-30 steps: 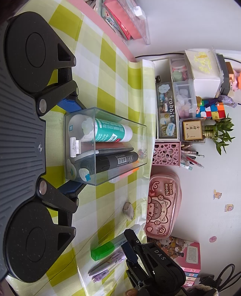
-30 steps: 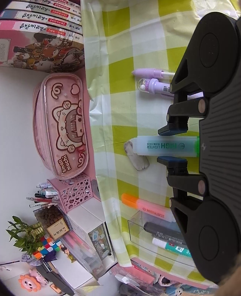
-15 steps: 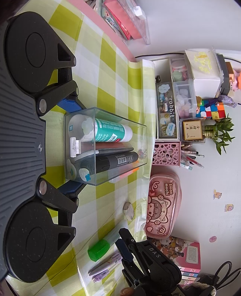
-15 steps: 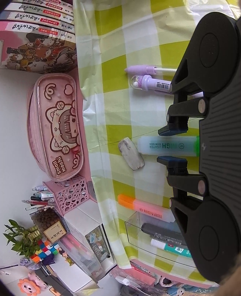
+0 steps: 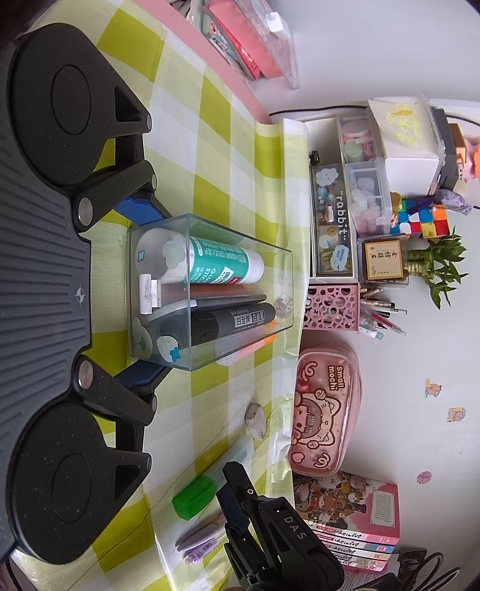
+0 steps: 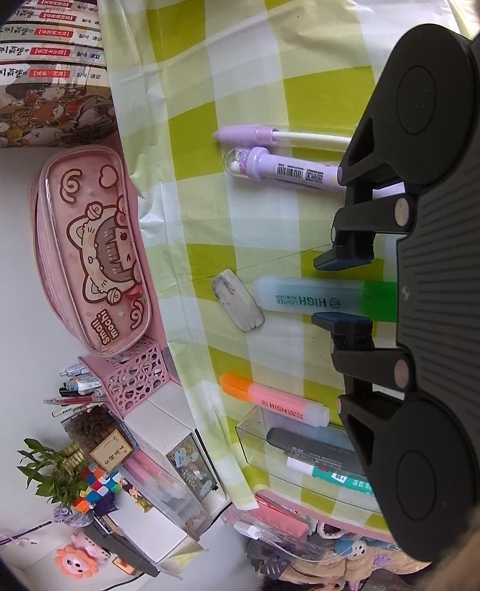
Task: Organize stationery
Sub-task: 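Lift the pale green highlighter and carry it toward the clear box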
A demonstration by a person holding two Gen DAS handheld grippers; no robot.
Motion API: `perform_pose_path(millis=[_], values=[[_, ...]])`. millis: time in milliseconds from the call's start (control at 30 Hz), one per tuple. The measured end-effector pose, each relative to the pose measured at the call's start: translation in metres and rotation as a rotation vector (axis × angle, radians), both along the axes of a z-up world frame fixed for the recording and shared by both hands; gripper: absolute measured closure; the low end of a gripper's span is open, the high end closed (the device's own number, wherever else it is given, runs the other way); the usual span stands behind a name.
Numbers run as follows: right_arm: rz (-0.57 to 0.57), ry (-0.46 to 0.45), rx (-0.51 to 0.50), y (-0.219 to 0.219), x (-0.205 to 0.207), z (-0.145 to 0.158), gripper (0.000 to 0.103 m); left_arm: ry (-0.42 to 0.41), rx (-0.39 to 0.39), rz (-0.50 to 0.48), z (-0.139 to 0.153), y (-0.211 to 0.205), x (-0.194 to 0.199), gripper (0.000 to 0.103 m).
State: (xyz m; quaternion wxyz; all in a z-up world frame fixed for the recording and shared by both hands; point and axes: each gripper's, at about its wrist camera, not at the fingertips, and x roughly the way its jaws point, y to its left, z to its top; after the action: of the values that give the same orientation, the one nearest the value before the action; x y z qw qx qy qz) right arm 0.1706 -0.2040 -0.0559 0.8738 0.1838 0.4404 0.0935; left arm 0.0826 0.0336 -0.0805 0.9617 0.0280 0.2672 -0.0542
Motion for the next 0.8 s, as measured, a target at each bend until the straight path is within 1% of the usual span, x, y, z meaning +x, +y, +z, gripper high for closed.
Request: perform_pose_path(millis=[67, 167, 200, 300, 533, 800], values=[[0.024, -0.019, -0.09, 0.018, -0.001, 0.002, 0.086, 0.0, 0.0, 0.0, 0.0, 0.0, 0.0, 0.031], [0.02, -0.024, -0.223, 0.04, 0.001, 0.004, 0.097, 0.0, -0.001, -0.002, 0.0, 0.0, -0.001, 0.031], [0.015, -0.022, -0.238, 0.043, 0.002, 0.004, 0.097, 0.0, -0.001, -0.003, 0.0, 0.0, -0.001, 0.031], [0.003, -0.021, -0.207, 0.042, 0.001, 0.004, 0.097, -0.001, -0.001, -0.004, 0.0, 0.0, -0.001, 0.031], [0.007, -0.006, -0.229, 0.046, 0.004, 0.006, 0.097, -0.001, -0.001, -0.004, 0.0, 0.0, -0.001, 0.031], [0.037, -0.011, -0.247, 0.045, 0.009, 0.014, 0.097, -0.002, 0.0, -0.004, 0.0, 0.0, -0.001, 0.031]])
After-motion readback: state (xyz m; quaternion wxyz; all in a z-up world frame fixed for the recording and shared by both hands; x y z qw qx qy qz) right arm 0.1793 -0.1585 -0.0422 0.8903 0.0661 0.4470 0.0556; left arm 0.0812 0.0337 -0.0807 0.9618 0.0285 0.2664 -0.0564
